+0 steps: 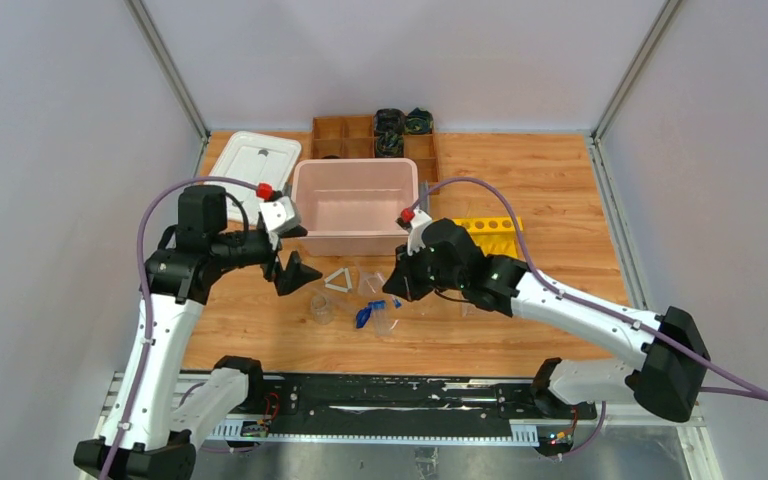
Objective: Organize the chemistry lab equipment
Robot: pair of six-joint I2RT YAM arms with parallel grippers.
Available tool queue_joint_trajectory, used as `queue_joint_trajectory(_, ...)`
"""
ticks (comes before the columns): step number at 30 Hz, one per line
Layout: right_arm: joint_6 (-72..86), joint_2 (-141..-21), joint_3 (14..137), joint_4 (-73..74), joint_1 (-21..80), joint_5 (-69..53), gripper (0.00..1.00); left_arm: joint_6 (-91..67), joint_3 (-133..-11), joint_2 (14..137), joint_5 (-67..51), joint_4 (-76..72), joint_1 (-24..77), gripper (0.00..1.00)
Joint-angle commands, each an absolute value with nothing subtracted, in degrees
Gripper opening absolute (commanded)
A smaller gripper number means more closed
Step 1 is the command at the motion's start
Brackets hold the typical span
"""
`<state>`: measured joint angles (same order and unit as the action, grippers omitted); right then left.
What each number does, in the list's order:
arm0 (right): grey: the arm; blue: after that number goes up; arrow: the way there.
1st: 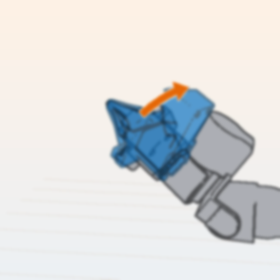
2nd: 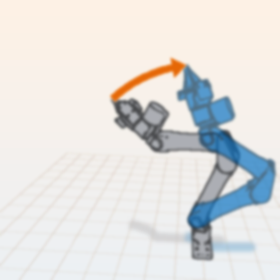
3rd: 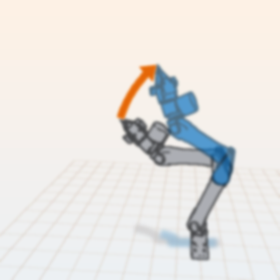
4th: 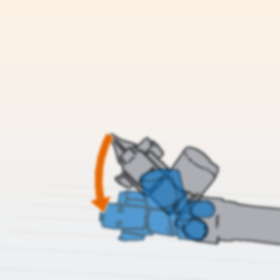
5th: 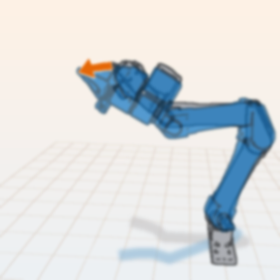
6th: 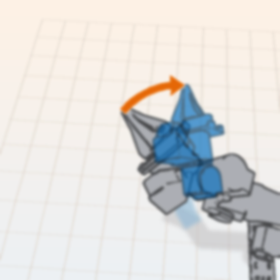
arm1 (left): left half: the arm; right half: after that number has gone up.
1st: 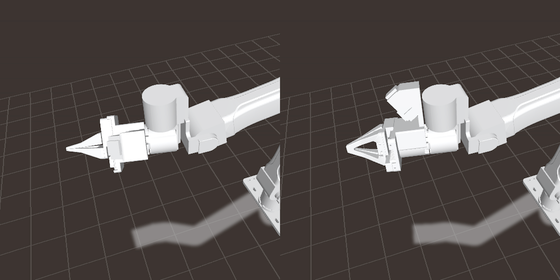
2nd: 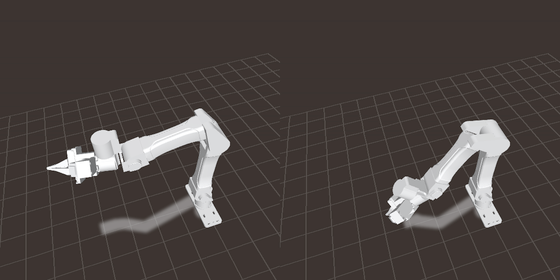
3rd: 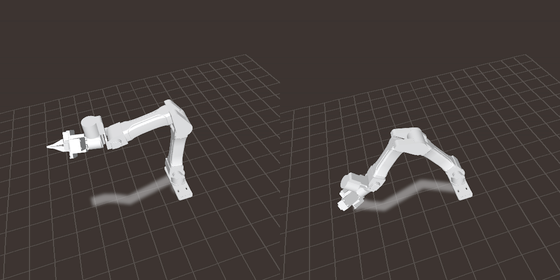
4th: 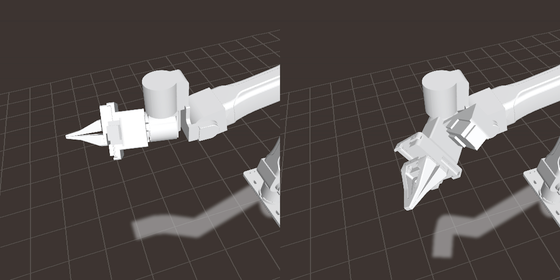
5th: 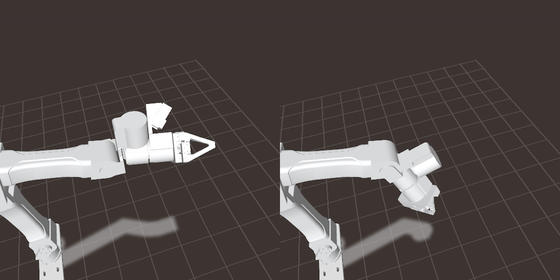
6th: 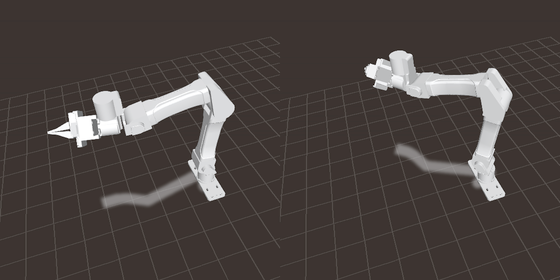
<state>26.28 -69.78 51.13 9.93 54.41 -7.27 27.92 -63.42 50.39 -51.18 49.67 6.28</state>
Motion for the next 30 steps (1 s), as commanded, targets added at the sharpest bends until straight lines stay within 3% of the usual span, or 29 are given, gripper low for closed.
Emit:
queue_joint_trajectory(1,25.9,-71.3,58.3,11.1,53.5,-22.7,0.00,49.0,-66.8,49.0,-49.3,57.6,11.8,0.99)
queue_joint_trajectory(7,30.2,-78.0,67.1,11.4,53.5,-35.3,0.00,75.5,-64.4,42.8,-36.9,59.6,21.7,0.99)
queue_joint_trajectory(16,36.1,-87.8,75.3,9.5,53.5,-46.3,0.00,107.2,-55.4,33.0,-38.2,59.6,23.1,0.90)
queue_joint_trajectory(22,40.0,-90.7,77.4,5.7,53.5,-48.8,0.00,112.4,-53.4,32.0,-39.3,59.5,23.1,0.87)
queue_joint_trajectory(30,41.6,-93.4,80.3,4.8,53.5,-49.1,0.00,112.3,-54.9,34.6,-37.7,59.5,23.1,0.65)
